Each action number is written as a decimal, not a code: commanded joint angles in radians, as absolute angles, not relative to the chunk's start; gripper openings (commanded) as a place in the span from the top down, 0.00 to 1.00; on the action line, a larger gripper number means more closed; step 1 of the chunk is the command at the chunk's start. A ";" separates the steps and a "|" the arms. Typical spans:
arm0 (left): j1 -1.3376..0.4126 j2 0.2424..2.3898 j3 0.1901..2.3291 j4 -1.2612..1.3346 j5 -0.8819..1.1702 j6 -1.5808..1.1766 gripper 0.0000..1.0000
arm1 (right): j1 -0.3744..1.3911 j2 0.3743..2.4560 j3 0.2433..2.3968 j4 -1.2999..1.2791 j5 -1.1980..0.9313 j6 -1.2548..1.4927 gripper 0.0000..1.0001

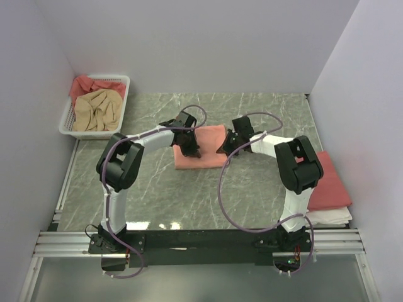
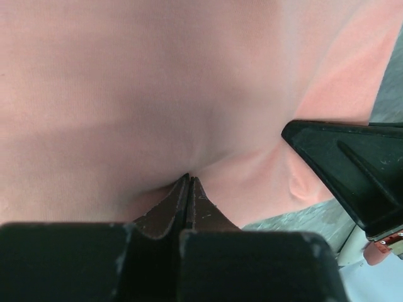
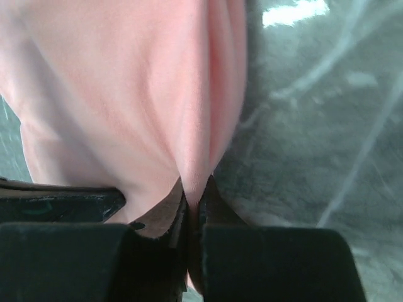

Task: Fold and stack the t-shirts
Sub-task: Fold the tshirt, then neatly place the folded tshirt to the corner

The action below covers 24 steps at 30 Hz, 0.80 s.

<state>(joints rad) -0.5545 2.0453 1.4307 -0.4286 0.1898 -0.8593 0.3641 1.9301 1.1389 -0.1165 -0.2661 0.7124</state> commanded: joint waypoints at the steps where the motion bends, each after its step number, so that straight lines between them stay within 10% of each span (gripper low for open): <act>1: -0.558 1.944 1.462 -0.485 0.149 -0.839 0.99 | 0.358 1.861 1.056 -0.158 -0.115 0.797 1.00; 24: -0.551 1.594 1.358 -0.580 0.207 -0.759 0.99 | 0.207 1.804 1.345 -0.903 0.411 1.109 1.00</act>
<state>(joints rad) -0.5522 1.6661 1.3609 -0.5724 0.1860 -0.7940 0.2371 1.8172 1.2343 -0.6853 0.2268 1.0378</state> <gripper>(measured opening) 0.013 0.070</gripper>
